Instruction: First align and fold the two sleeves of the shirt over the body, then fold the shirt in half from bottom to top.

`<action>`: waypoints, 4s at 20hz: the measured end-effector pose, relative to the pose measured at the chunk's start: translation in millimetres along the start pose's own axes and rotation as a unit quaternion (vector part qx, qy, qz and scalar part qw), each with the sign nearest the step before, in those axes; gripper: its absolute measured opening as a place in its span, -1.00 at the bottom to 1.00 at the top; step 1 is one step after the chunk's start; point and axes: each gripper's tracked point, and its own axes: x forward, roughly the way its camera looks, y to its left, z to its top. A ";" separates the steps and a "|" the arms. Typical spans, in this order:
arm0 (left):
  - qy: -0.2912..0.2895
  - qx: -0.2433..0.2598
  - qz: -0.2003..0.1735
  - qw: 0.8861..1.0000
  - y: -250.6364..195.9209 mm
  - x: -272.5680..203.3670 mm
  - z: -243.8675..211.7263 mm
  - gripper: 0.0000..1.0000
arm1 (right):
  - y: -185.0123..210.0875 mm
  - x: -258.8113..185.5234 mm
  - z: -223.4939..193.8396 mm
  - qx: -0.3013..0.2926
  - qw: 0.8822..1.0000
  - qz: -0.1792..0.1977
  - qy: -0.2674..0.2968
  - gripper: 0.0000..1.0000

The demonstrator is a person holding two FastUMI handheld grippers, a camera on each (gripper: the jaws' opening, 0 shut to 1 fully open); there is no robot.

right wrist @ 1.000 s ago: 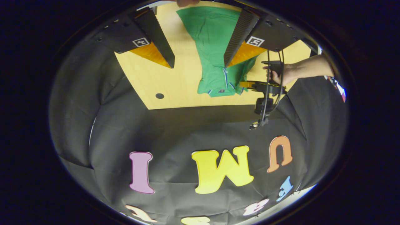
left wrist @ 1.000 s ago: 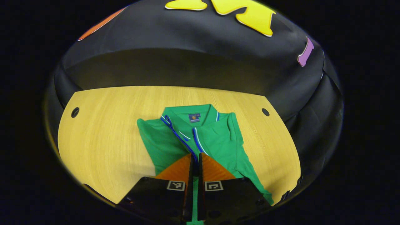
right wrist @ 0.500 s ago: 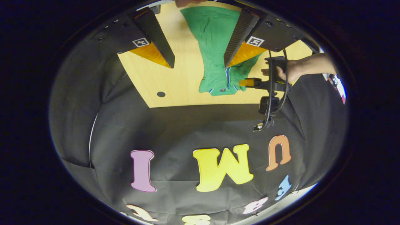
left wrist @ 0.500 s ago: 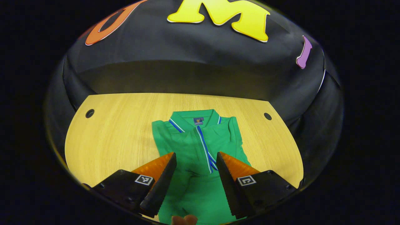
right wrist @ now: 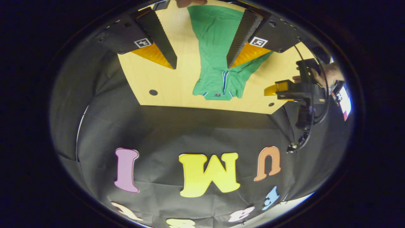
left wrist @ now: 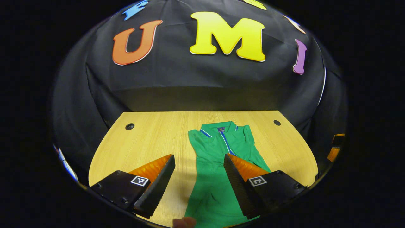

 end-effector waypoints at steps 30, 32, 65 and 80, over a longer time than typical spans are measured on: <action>0.365 -0.028 -0.002 0.931 46.4 -62.3 -256.0 1.00 | -27.2 5.5 -297.9 -0.053 0.937 -0.016 0.345 0.94; 0.371 -0.024 0.008 0.928 47.1 -61.1 -256.1 0.94 | -23.5 7.7 -300.0 -0.042 0.937 -0.012 0.347 0.94; 0.285 -0.098 -0.128 0.945 0.9 -73.5 -129.8 -0.93 | -14.7 9.6 -187.6 0.053 0.952 0.040 0.300 -1.00; 0.112 -0.105 -0.128 0.980 14.2 27.6 39.5 -0.93 | -34.1 105.9 -11.9 0.055 0.986 0.030 0.157 -0.99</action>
